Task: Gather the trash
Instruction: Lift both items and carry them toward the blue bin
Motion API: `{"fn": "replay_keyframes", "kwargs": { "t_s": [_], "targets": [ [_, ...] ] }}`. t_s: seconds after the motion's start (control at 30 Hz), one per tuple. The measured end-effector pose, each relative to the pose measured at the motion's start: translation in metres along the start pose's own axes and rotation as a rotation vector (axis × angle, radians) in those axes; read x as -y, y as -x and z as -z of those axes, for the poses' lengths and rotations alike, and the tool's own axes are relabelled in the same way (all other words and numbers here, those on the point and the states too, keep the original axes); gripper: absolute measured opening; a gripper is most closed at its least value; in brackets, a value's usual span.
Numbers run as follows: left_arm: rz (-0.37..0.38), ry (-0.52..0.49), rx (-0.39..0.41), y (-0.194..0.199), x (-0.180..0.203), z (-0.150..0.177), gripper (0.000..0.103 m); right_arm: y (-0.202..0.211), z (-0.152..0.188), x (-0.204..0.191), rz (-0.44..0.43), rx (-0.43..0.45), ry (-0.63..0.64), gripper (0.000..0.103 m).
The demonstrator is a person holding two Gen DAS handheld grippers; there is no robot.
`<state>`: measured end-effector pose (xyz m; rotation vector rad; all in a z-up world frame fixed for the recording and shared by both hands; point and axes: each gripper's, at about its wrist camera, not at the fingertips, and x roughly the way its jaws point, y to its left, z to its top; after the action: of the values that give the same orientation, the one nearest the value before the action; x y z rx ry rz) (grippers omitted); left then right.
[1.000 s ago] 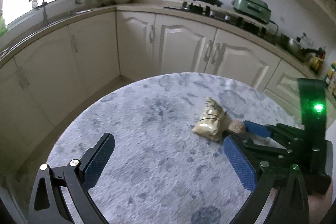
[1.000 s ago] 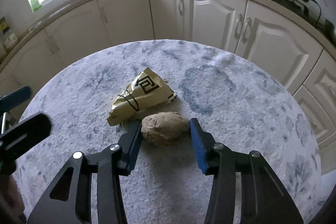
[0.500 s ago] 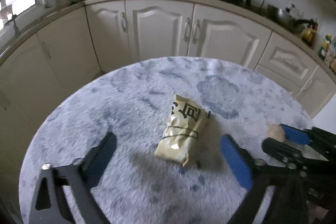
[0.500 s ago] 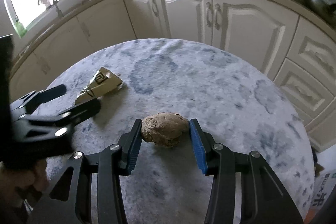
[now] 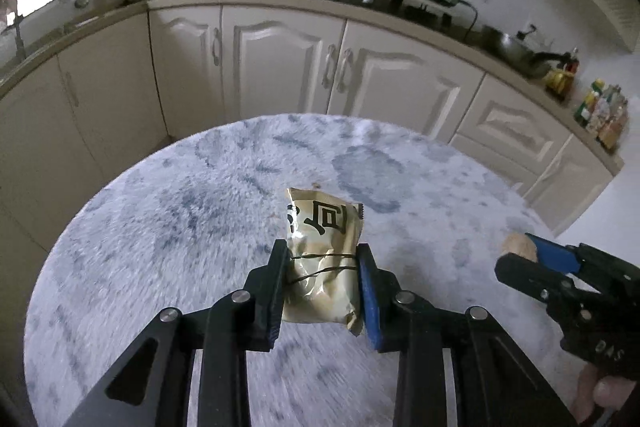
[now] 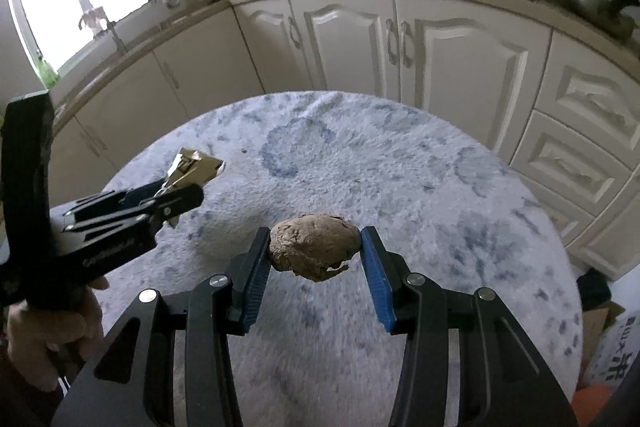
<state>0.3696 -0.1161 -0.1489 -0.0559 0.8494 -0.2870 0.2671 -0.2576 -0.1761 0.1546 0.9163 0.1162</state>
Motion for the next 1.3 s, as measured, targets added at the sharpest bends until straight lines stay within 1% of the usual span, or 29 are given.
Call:
{"fn": "replay_keyframes", "kwargs": {
  "t_s": [0.13, 0.3, 0.5, 0.53, 0.7, 1.03, 1.13, 1.23, 1.3],
  "targets": [
    [0.008, -0.016, 0.063, 0.033, 0.016, 0.005, 0.029, 0.030, 0.002, -0.001, 0.006, 0.044, -0.001, 0.045],
    [0.050, -0.042, 0.133, 0.079, 0.041, 0.019, 0.029, 0.078, 0.004, 0.000, 0.023, 0.123, -0.006, 0.045],
    [0.096, -0.086, 0.202, 0.130, 0.067, 0.038, 0.029, 0.131, 0.009, 0.007, 0.036, 0.209, -0.025, 0.045],
    [0.092, -0.082, 0.210, 0.136, 0.070, 0.041, 0.029, 0.141, 0.009, 0.009, 0.039, 0.225, -0.031, 0.045],
    [0.130, -0.118, 0.254, 0.167, 0.090, 0.051, 0.029, 0.173, 0.015, 0.022, 0.065, 0.274, -0.052, 0.045],
    [0.193, -0.183, 0.328, 0.207, 0.121, 0.066, 0.029, 0.236, 0.030, 0.063, 0.143, 0.372, -0.121, 0.045],
    [0.225, -0.211, 0.345, 0.213, 0.136, 0.069, 0.029, 0.253, 0.036, 0.080, 0.176, 0.397, -0.148, 0.046],
    [0.259, -0.242, 0.344, 0.210, 0.153, 0.066, 0.029, 0.270, 0.044, 0.100, 0.212, 0.417, -0.185, 0.046],
    [0.293, -0.273, 0.337, 0.206, 0.173, 0.068, 0.029, 0.280, 0.050, 0.115, 0.238, 0.426, -0.210, 0.046]
  ]
}}
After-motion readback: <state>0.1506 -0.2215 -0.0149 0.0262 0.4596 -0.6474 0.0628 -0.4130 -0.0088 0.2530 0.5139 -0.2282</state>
